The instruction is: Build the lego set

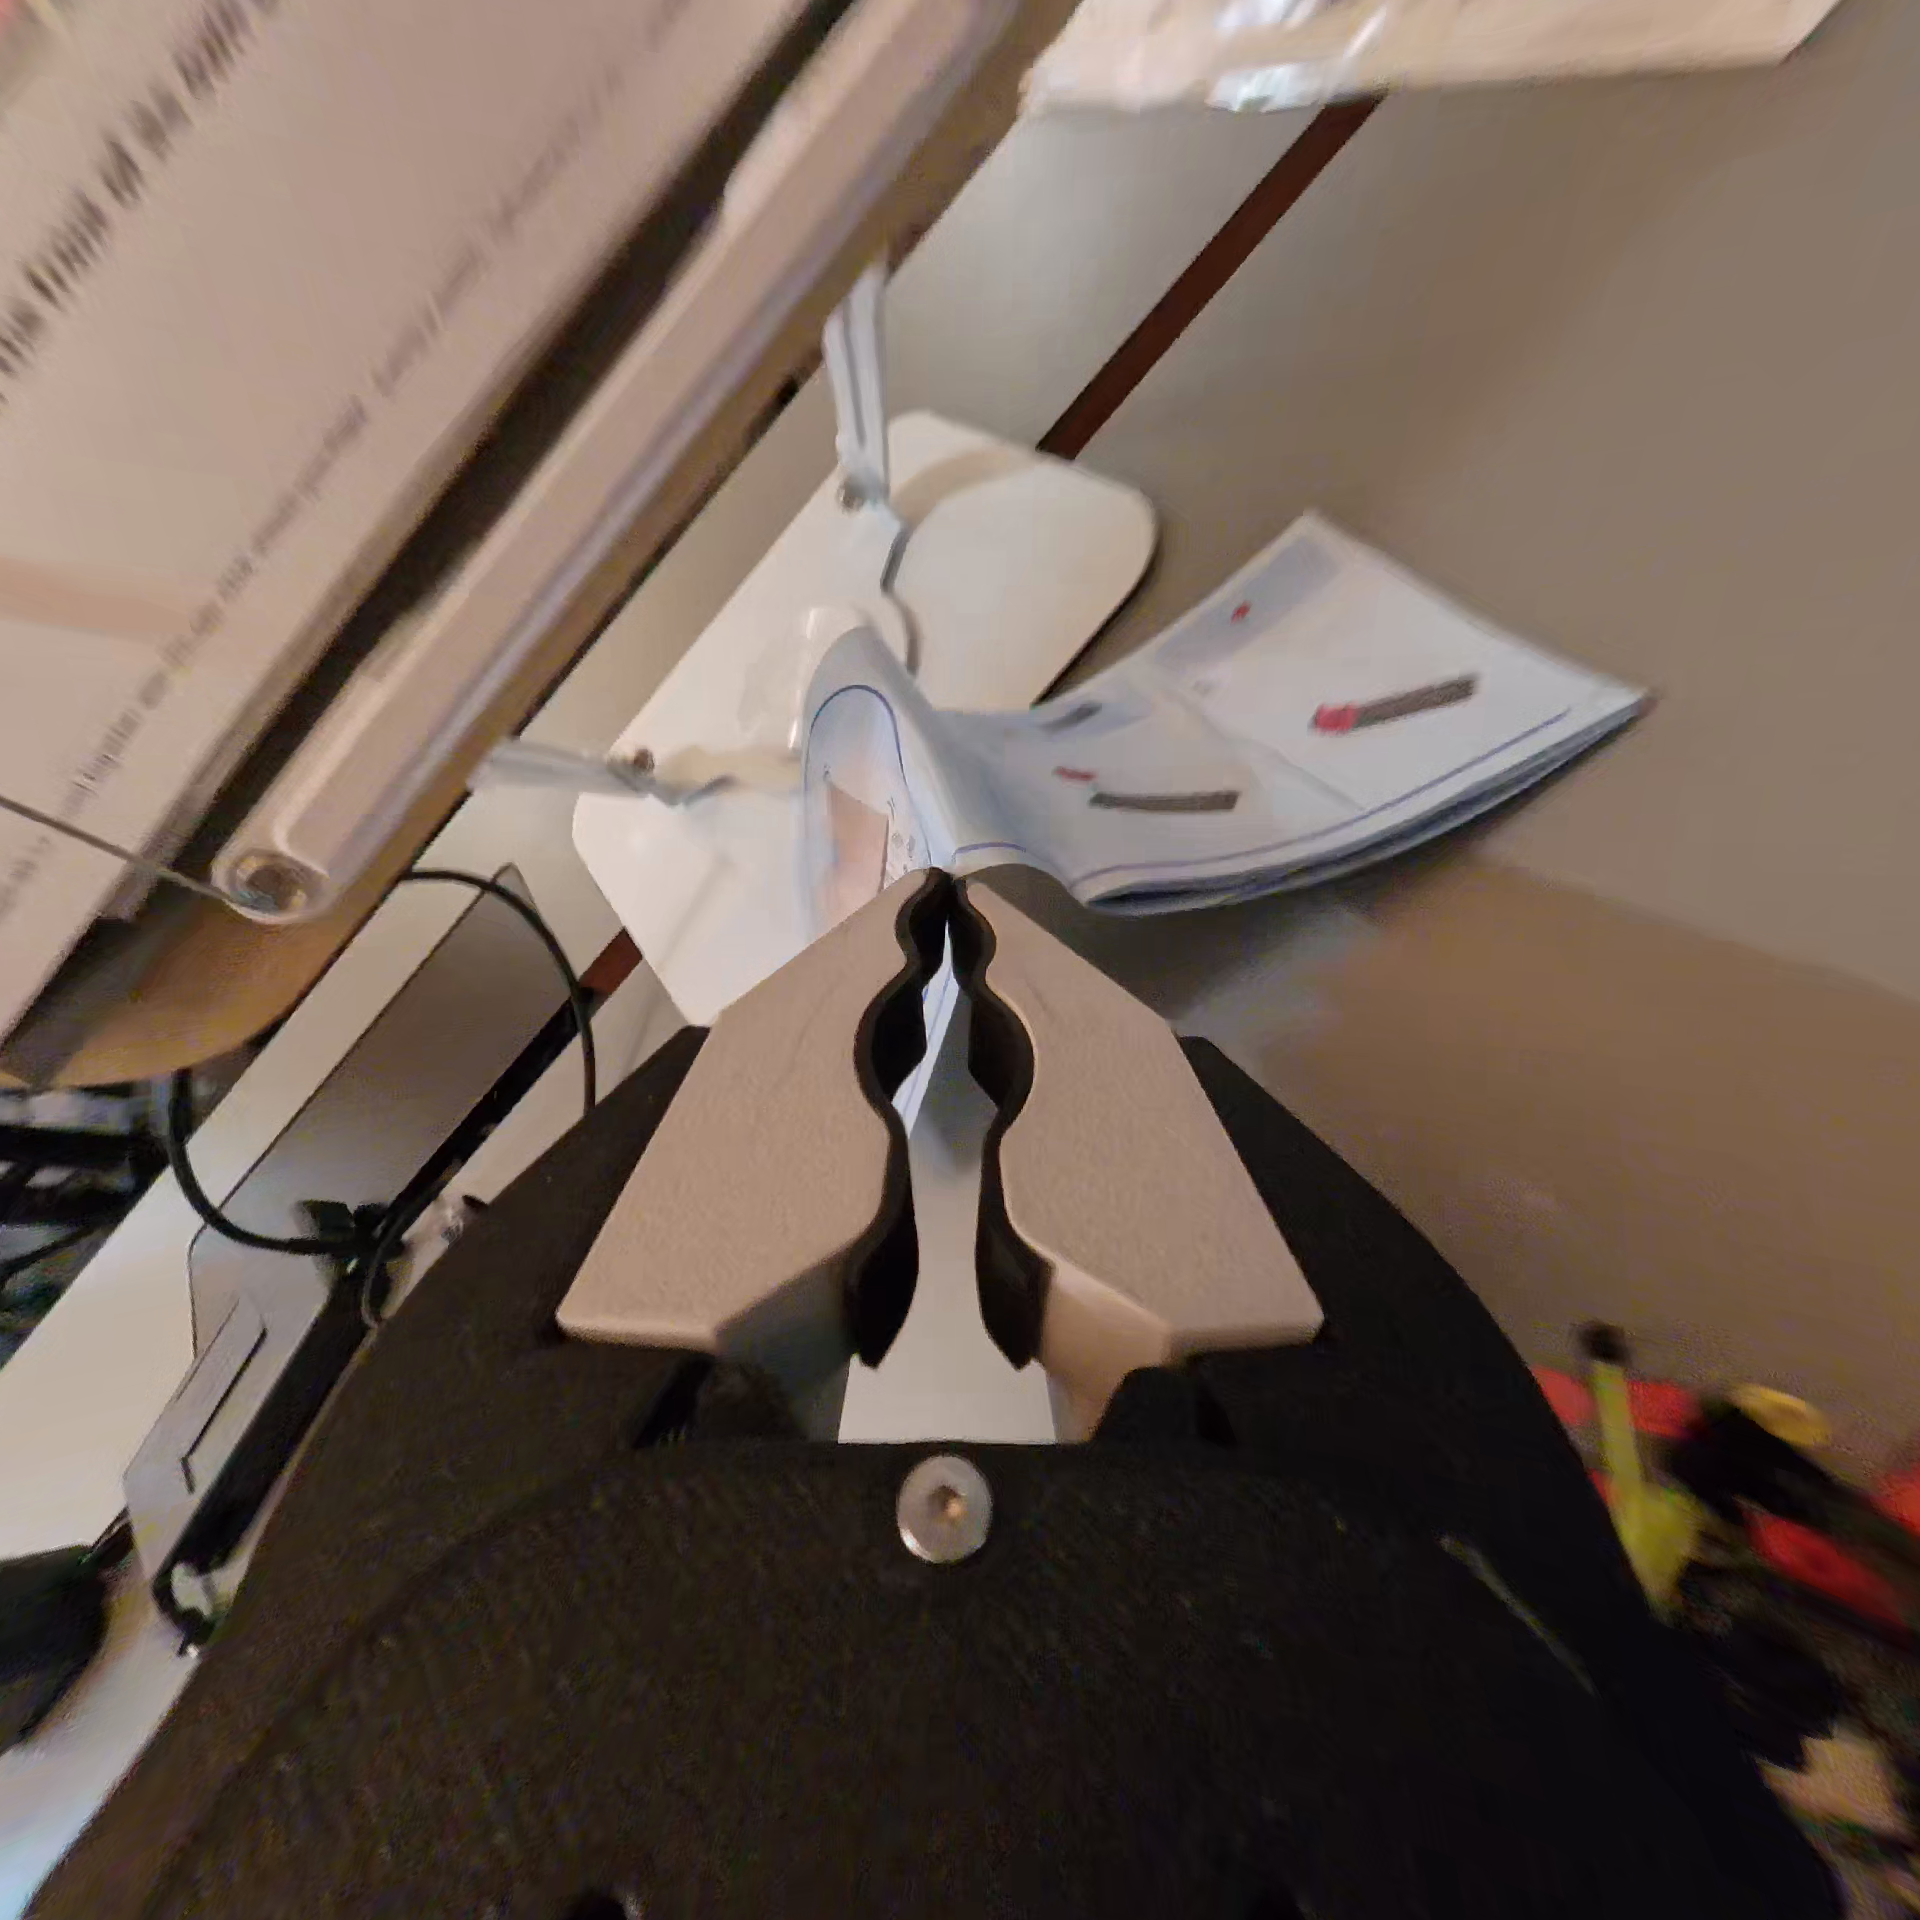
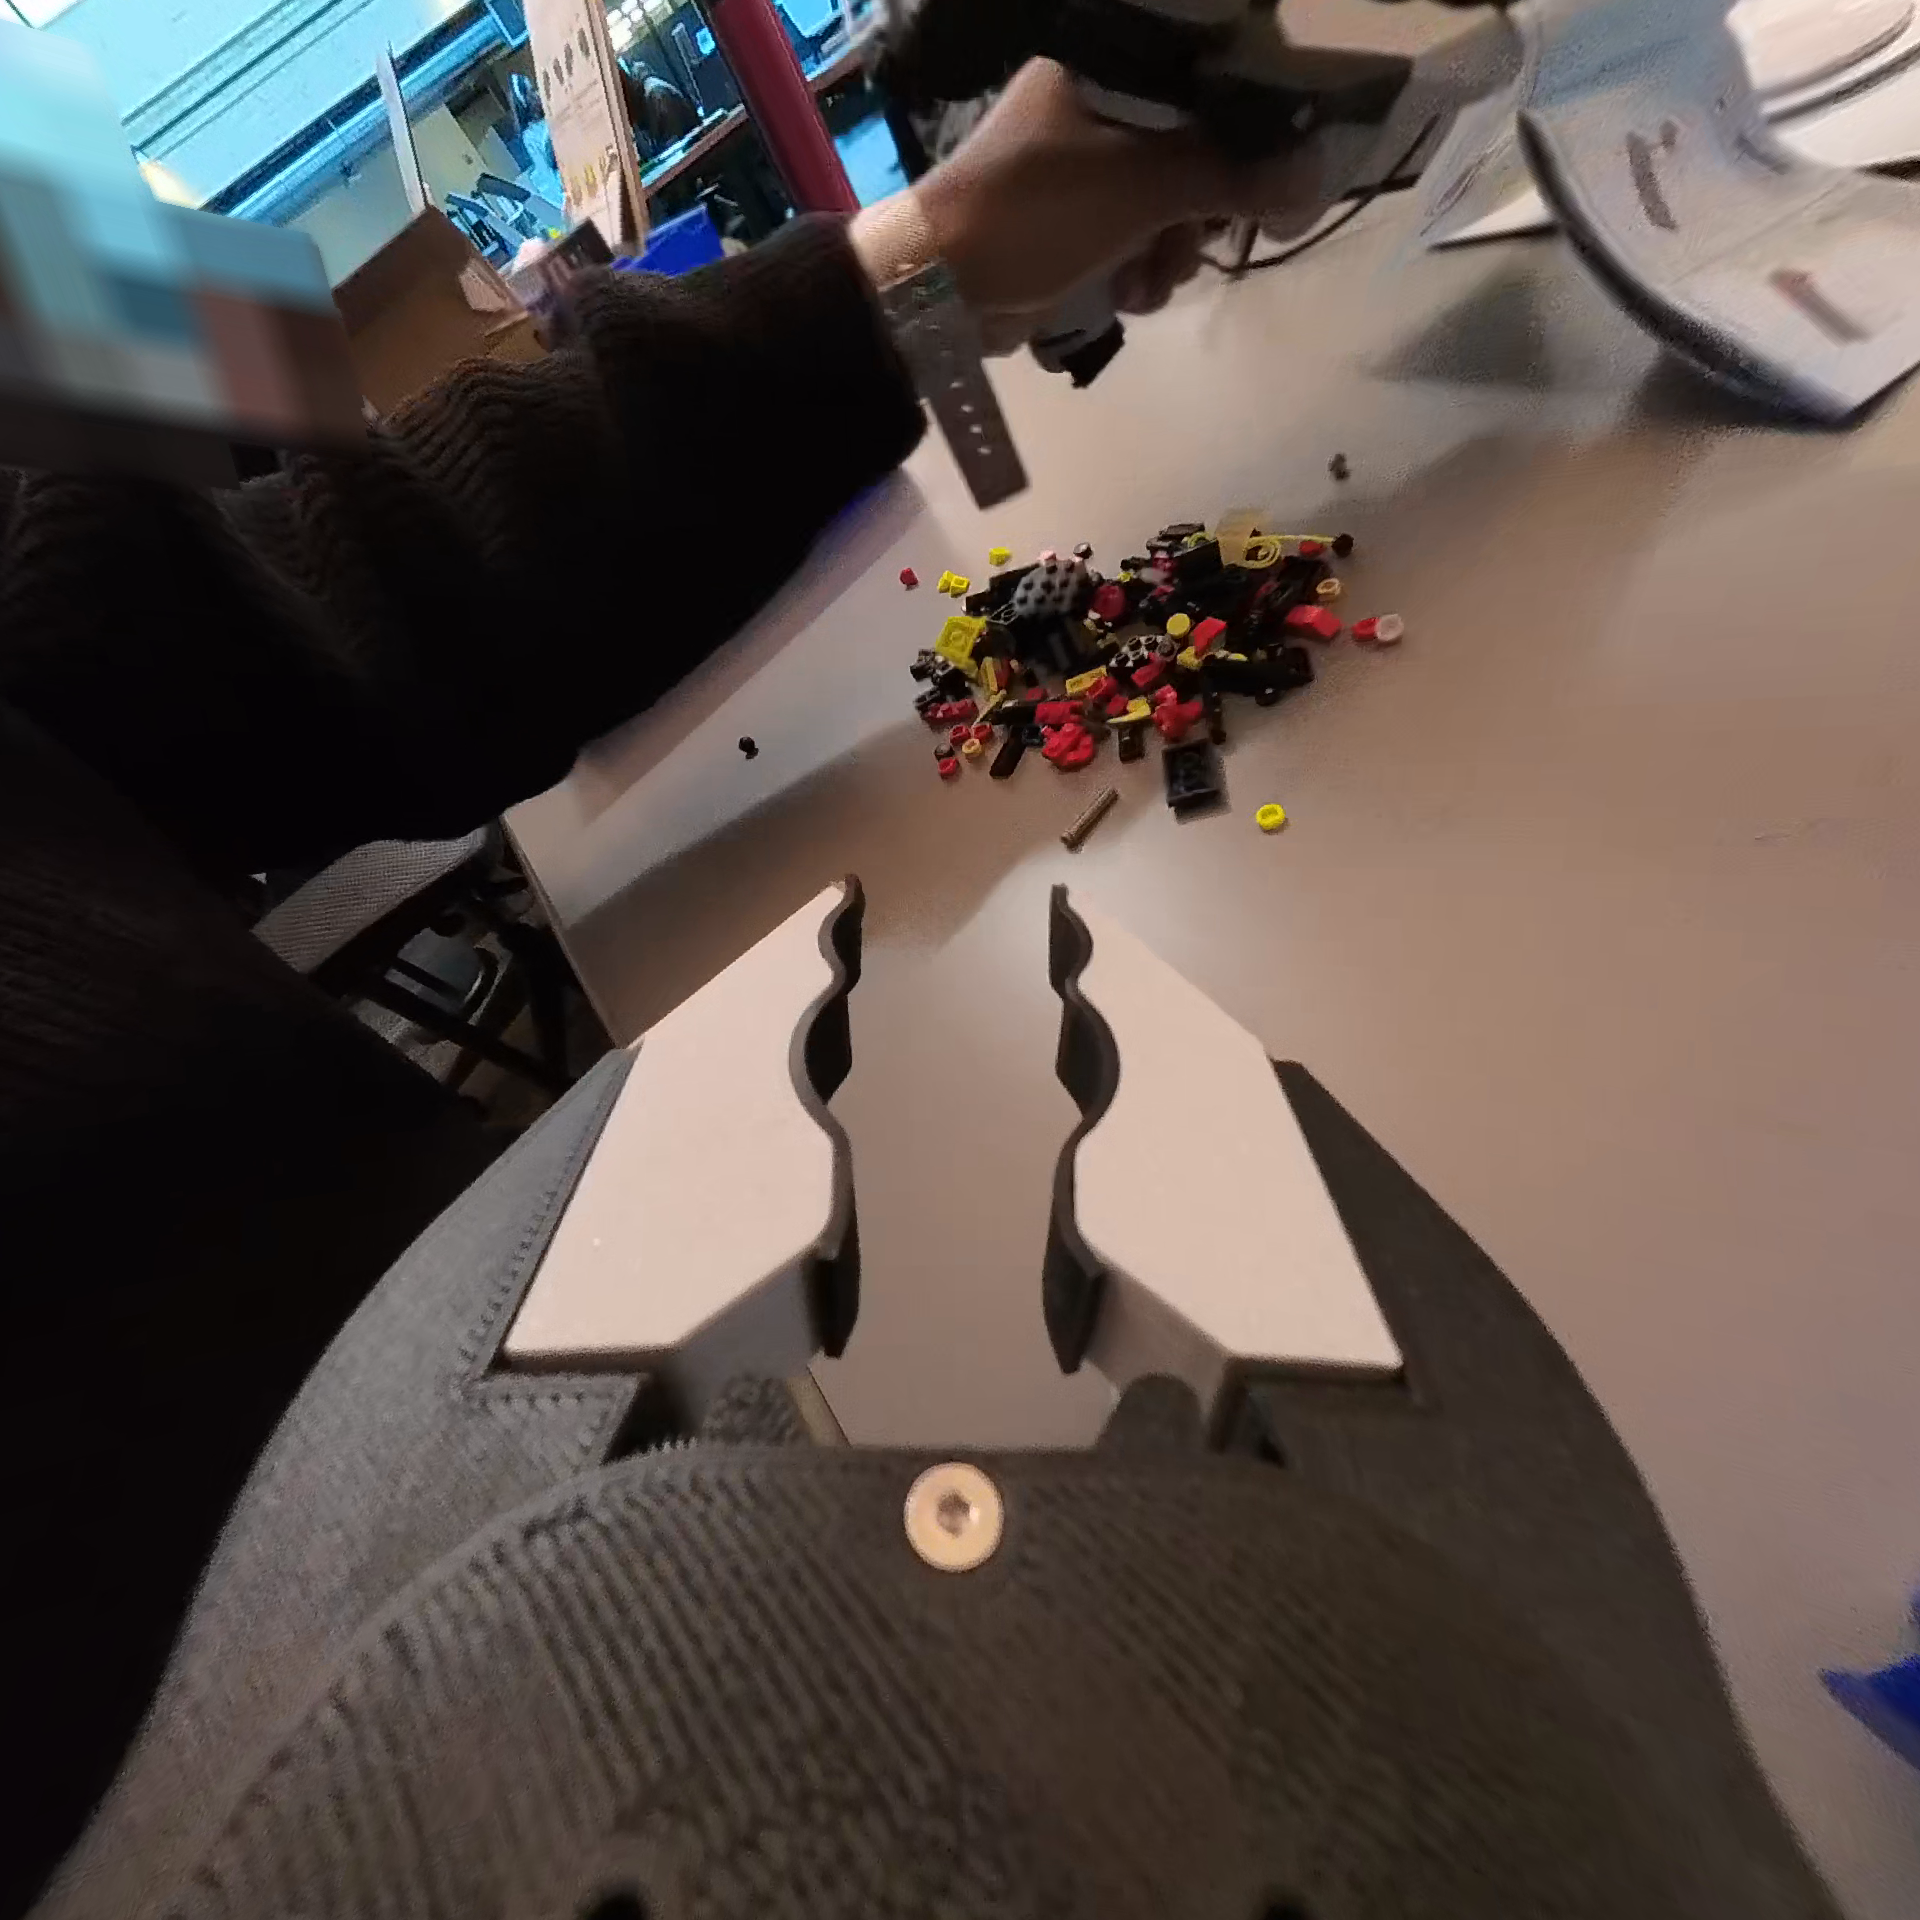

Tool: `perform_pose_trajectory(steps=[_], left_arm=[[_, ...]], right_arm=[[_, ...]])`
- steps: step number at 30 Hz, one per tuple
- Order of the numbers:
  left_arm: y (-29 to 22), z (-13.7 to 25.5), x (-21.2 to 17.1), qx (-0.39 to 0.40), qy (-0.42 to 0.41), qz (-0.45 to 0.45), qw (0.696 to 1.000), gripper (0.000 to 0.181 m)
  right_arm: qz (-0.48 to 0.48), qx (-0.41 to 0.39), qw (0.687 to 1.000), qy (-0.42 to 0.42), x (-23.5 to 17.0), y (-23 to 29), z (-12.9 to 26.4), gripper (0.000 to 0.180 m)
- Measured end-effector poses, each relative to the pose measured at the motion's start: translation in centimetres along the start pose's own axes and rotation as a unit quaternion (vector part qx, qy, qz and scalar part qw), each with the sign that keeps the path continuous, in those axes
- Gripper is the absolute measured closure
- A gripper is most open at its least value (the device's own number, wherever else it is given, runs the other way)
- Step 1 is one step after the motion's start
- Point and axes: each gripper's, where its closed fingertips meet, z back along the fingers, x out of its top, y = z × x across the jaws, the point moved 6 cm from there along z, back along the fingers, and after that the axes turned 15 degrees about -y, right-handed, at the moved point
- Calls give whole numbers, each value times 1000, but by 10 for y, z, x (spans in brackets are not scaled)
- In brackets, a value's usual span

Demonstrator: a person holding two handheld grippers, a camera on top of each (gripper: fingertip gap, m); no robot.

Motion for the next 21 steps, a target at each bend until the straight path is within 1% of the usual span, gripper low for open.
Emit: perform_pose_trajectory(steps=[3, 5, 7, 9, 11, 14, 16, 18, 21], left_arm=[[-20, 39, 52, -33, -60, 27, 997, 181], [-38, 77, 92, -55, -112, 38, 991, 181], [-58, 120, 123, -68, -160, 41, 984, 181], [-78, 165, 144, -76, -204, 63, 974, 181], [-97, 206, 154, -85, -233, 96, 964, 181], [-119, 258, 153, -90, -260, 140, 951, 181], [-125, 280, 142, -62, -259, 155, 951, 181], [-127, 293, 118, -25, -240, 172, 955, 181], [-137, 305, 63, 11, -166, 179, 970, 181]], right_arm=[[8, -4, 1000, -16, 6, 2, 3, 146], [22, -10, 999, -39, 14, 4, 7, 147], [40, -17, 996, -73, 26, 7, 13, 148], [55, -23, 993, -101, 37, 10, 20, 149], [63, -26, 990, -121, 43, 13, 24, 150], [68, -21, 990, -122, 43, 18, 26, 150], [74, -17, 991, -115, 42, 21, 25, 150], [76, -11, 992, -99, 38, 23, 20, 150], [81, 3, 995, -61, 27, 26, 9, 150]])
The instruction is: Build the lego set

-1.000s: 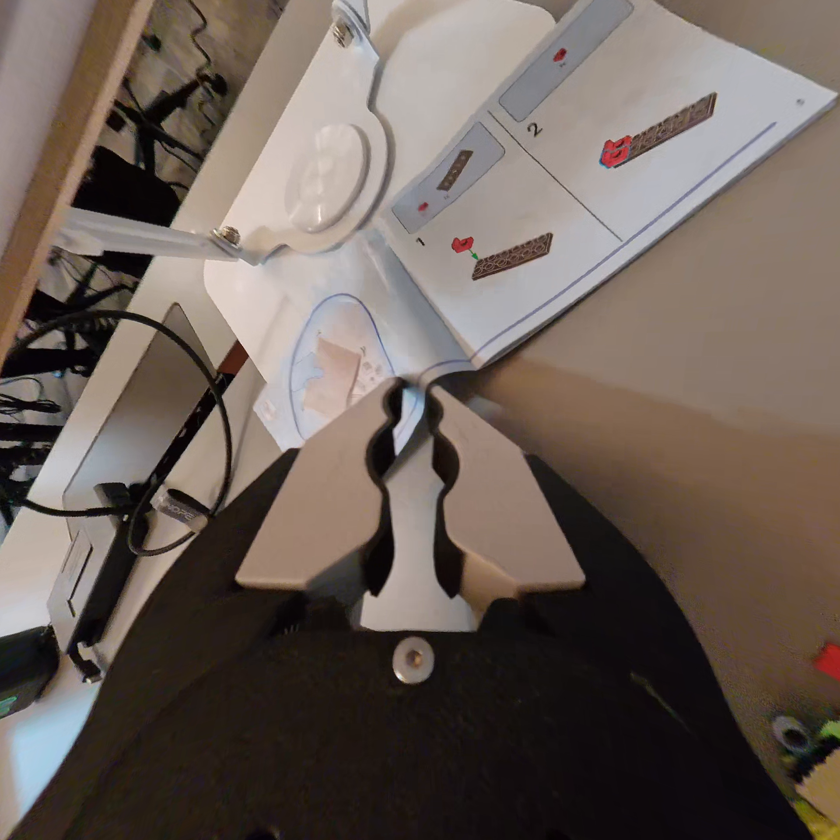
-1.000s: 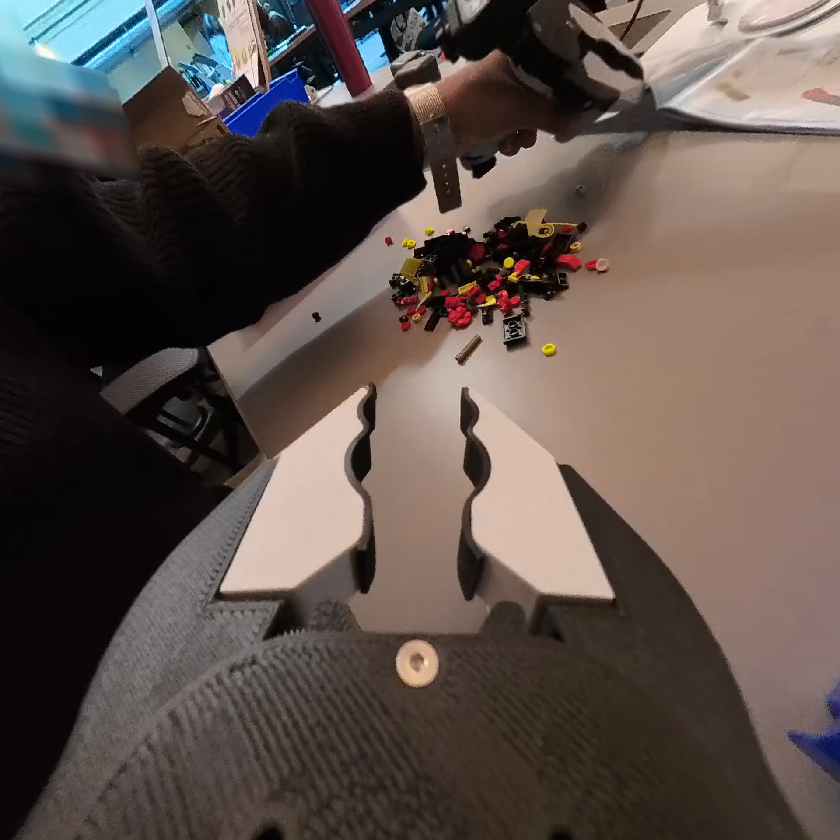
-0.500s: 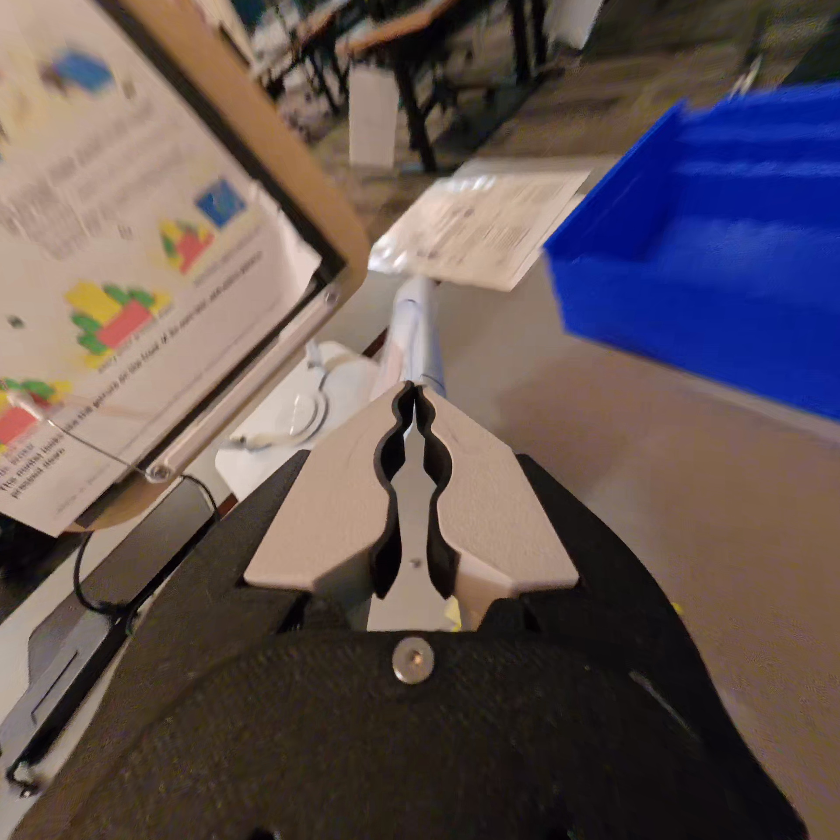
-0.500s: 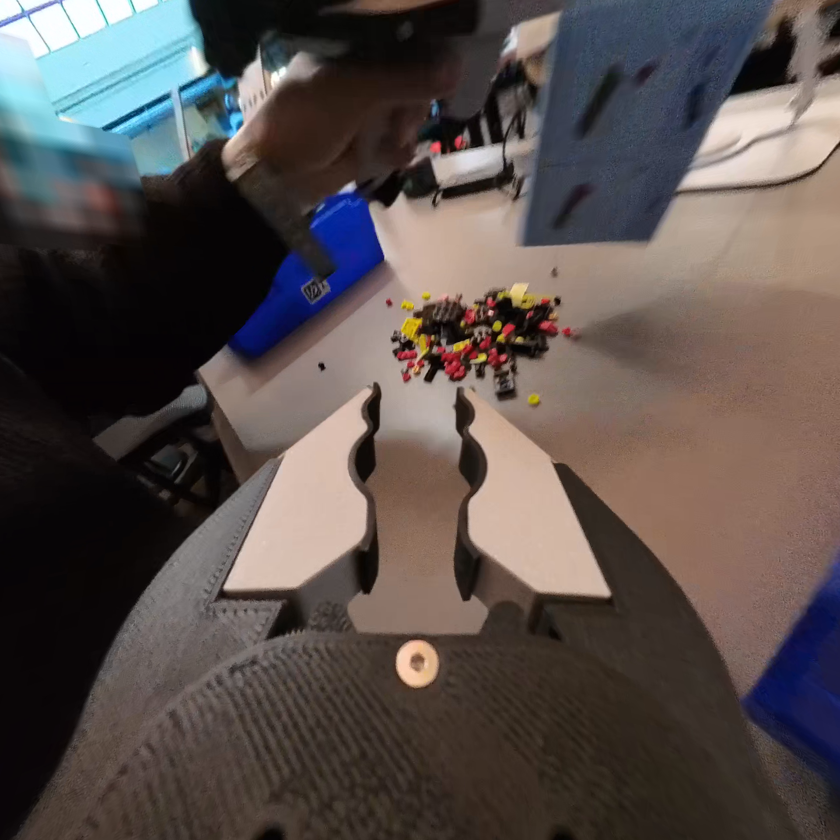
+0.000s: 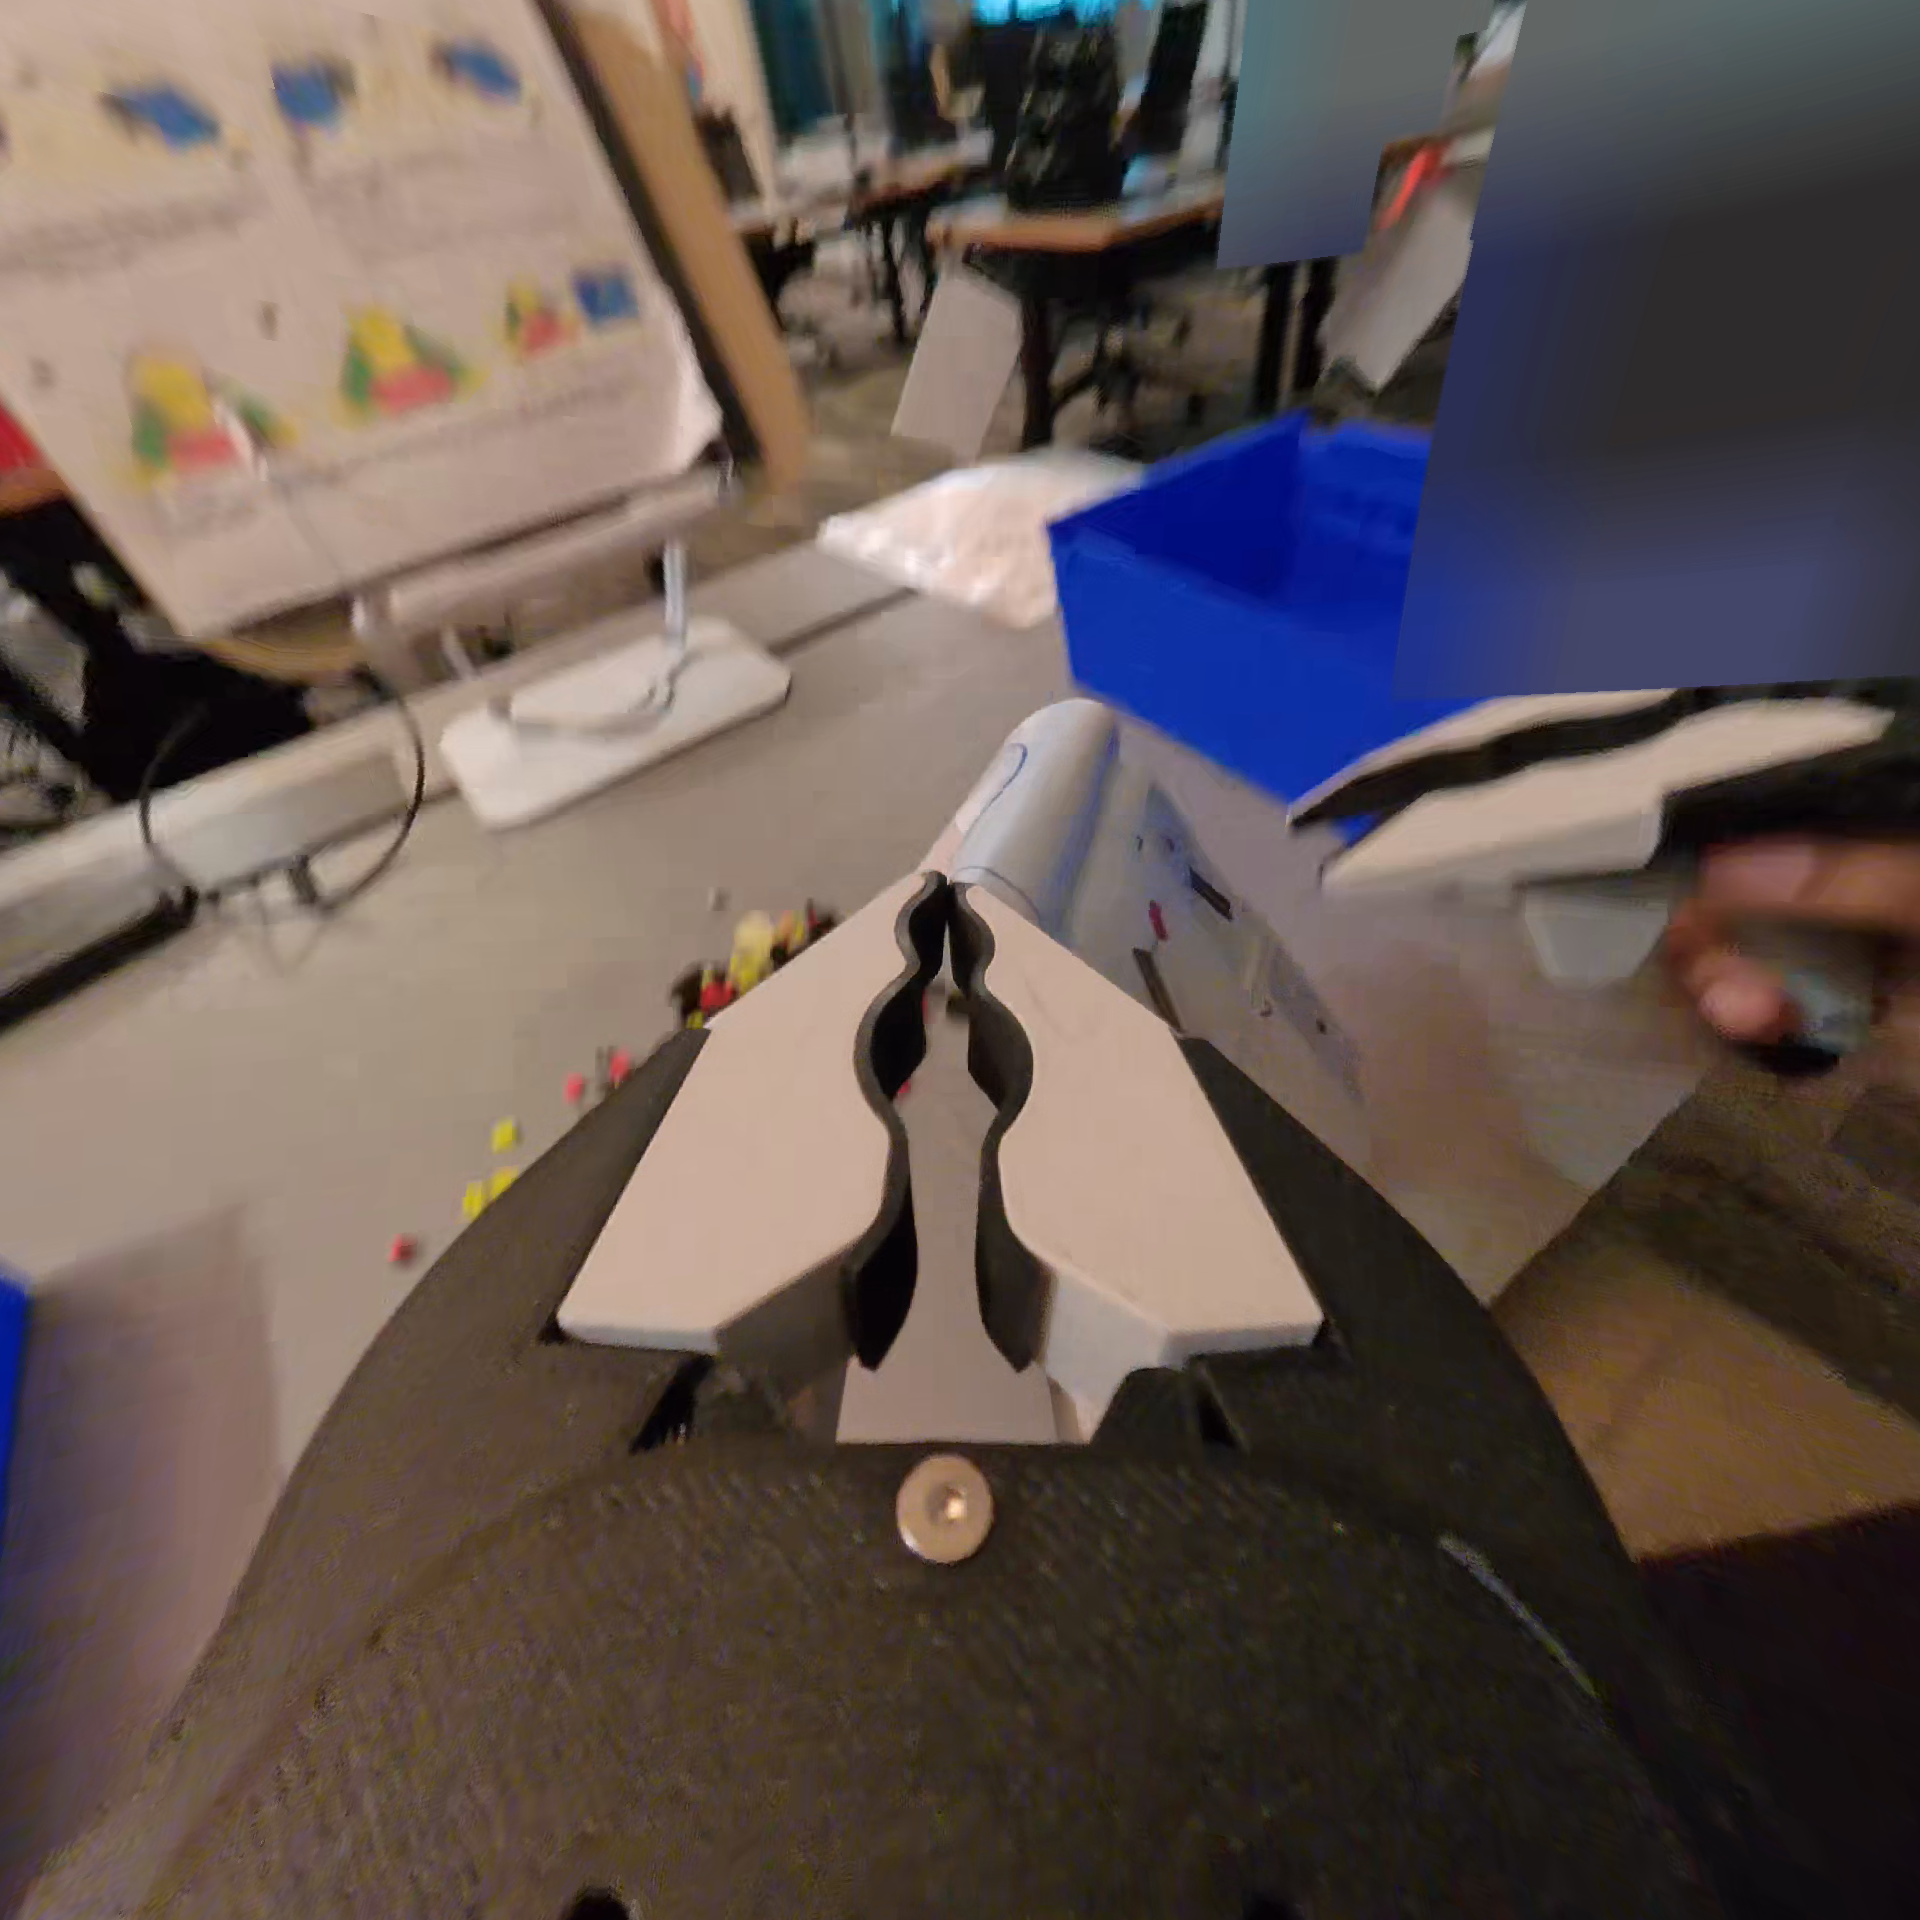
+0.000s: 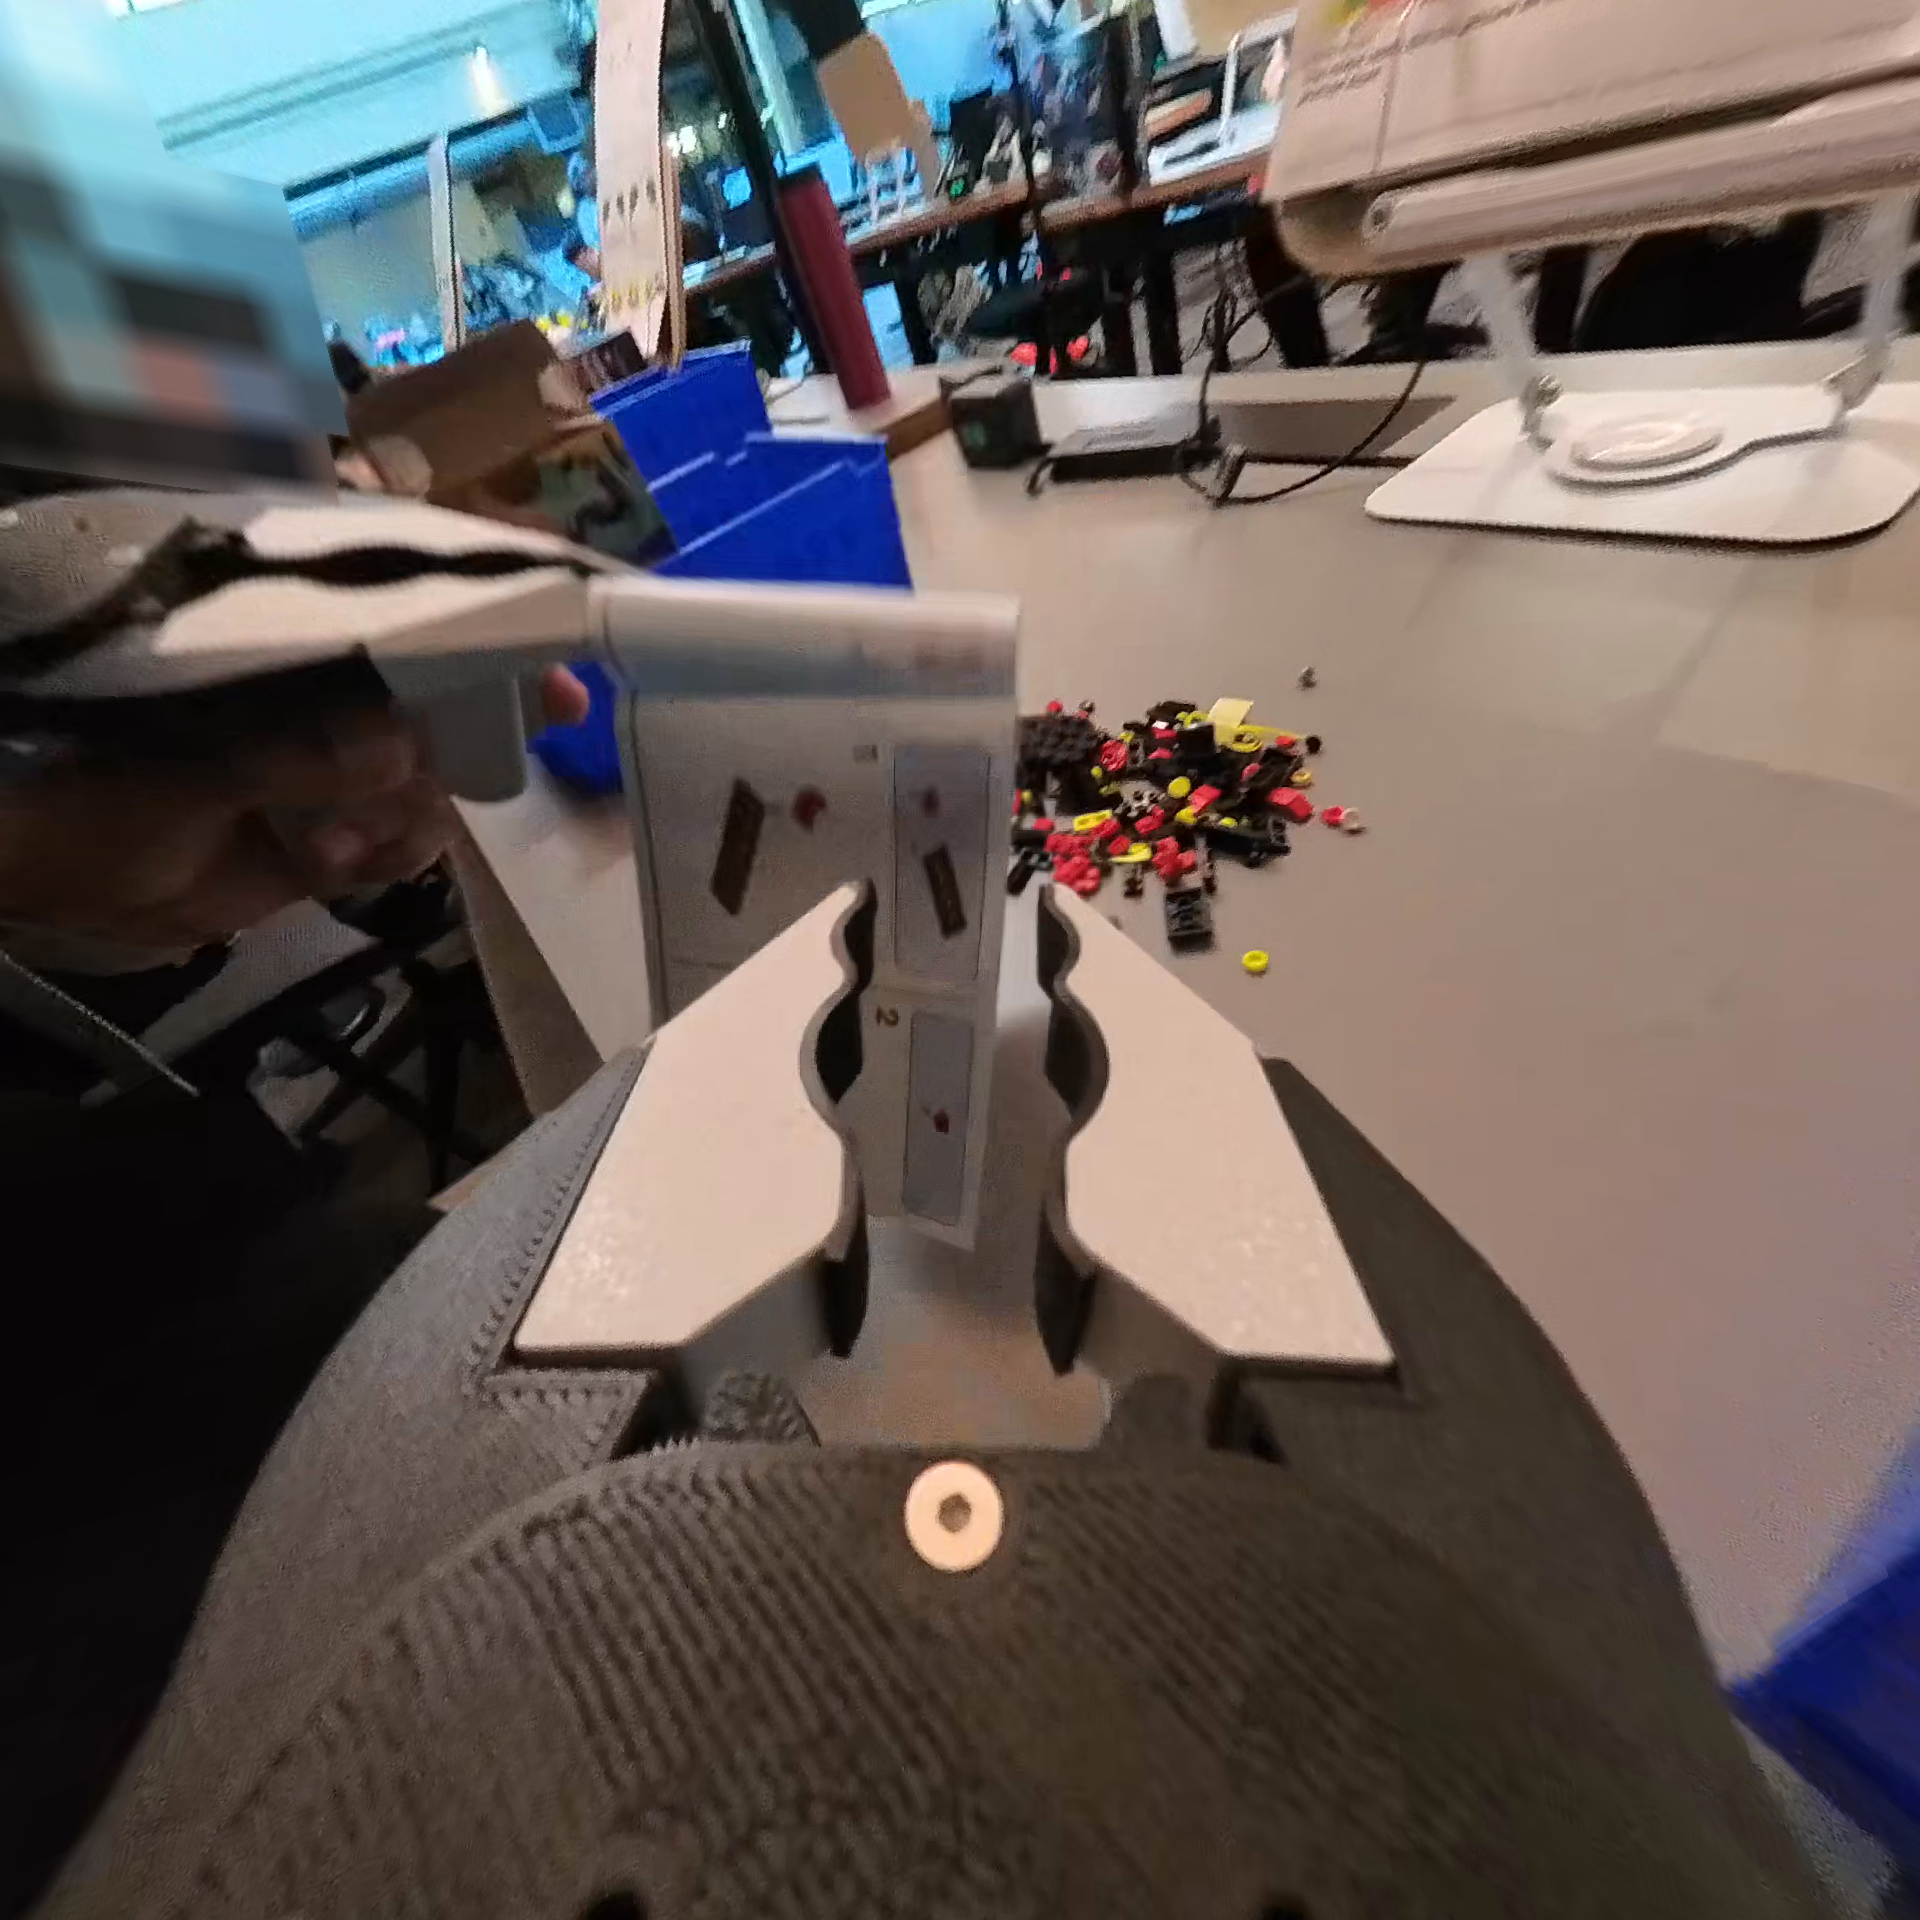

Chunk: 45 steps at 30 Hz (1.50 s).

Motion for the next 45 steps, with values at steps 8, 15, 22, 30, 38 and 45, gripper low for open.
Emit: perform_pose_trajectory(steps=[8, 15, 22, 30, 38, 45], left_arm=[[7, 86, -89, 104, 131, -180, 969, 181], [-3, 95, -122, 77, 201, -141, 966, 157], [-4, 98, -114, 65, 168, -27, 983, 135], [-4, 91, -101, 41, 109, 8, 993, 132], [12, 87, -104, 49, 96, 69, 992, 134], [-1, 79, -114, 12, 114, 61, 992, 134]], right_arm=[[-11, 76, 992, 96, -39, 26, -34, 150], [-8, 112, 983, 143, -57, 32, -53, 151], [-11, 94, 987, 128, -47, 12, -57, 151], [-45, 78, 990, 112, -41, -1, -52, 151], [-65, 68, 990, 107, -41, -6, -45, 151], [-94, 65, 988, 107, -44, -8, -42, 150]])
